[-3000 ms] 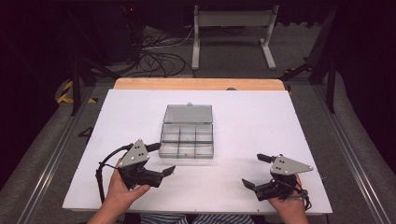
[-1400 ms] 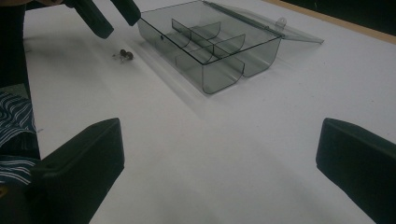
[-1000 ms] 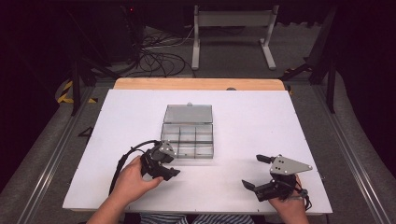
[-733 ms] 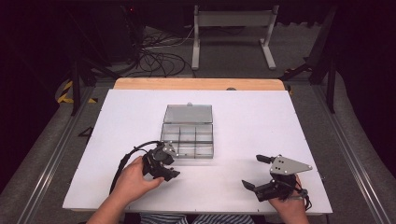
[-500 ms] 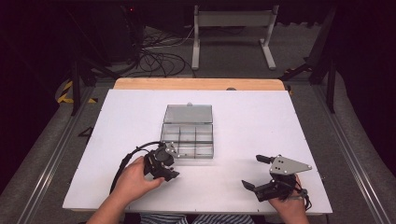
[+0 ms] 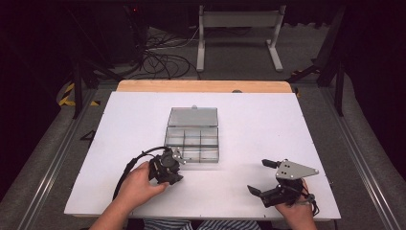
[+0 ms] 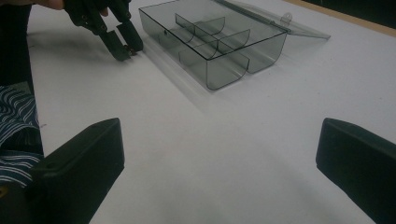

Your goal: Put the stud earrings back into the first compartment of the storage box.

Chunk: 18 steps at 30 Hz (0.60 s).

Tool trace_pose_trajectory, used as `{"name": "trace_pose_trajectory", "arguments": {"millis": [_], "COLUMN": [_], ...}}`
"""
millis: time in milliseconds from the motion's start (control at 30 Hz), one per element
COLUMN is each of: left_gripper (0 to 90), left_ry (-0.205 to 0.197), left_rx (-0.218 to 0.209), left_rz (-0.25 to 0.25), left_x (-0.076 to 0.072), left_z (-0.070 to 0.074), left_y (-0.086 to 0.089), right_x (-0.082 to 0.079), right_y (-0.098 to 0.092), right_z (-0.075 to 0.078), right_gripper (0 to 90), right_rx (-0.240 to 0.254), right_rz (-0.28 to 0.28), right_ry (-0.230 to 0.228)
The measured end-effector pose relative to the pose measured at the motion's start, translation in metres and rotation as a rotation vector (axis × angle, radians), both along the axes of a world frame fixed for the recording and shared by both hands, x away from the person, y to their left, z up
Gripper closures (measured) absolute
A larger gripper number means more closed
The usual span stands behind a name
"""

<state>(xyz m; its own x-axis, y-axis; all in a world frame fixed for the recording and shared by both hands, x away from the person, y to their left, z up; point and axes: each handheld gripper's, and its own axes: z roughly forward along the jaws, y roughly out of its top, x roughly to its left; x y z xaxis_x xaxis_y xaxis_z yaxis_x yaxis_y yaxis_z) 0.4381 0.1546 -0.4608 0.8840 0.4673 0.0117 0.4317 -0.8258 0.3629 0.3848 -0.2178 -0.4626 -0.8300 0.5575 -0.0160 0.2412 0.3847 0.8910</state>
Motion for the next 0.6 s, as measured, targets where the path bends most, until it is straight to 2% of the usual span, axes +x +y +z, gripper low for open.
{"name": "trace_pose_trajectory", "arguments": {"millis": [167, 367, 500, 533, 567, 600], "left_gripper": [69.9, 69.9, 69.9, 69.9, 69.9, 69.9], "left_ry": [0.006, -0.015, -0.029, -0.042, -0.042, -0.054], "left_rx": [-0.004, -0.002, -0.034, -0.063, -0.063, -0.100], "left_rz": [0.004, 0.012, 0.015, 0.020, 0.020, 0.021], "left_x": [0.001, 0.000, 0.000, -0.001, -0.001, -0.001], "left_z": [0.000, 0.002, 0.007, 0.012, 0.012, 0.016], "left_y": [0.000, 0.000, 0.004, 0.006, 0.006, 0.010], "right_x": [0.000, 0.000, 0.000, 0.000, 0.000, 0.000], "right_y": [0.000, 0.000, 0.000, 0.000, 0.000, 0.000], "right_z": [0.000, 0.000, 0.000, 0.000, 0.000, 0.000], "right_gripper": [1.8, 1.9, 1.9, 1.9, 1.9, 1.9], "right_rx": [0.003, 0.005, 0.007, 0.005, 0.007, 0.007], "right_rz": [-0.001, -0.001, -0.003, -0.004, -0.005, -0.006], "right_ry": [0.000, 0.001, 0.000, 0.000, 0.001, 0.001]}}
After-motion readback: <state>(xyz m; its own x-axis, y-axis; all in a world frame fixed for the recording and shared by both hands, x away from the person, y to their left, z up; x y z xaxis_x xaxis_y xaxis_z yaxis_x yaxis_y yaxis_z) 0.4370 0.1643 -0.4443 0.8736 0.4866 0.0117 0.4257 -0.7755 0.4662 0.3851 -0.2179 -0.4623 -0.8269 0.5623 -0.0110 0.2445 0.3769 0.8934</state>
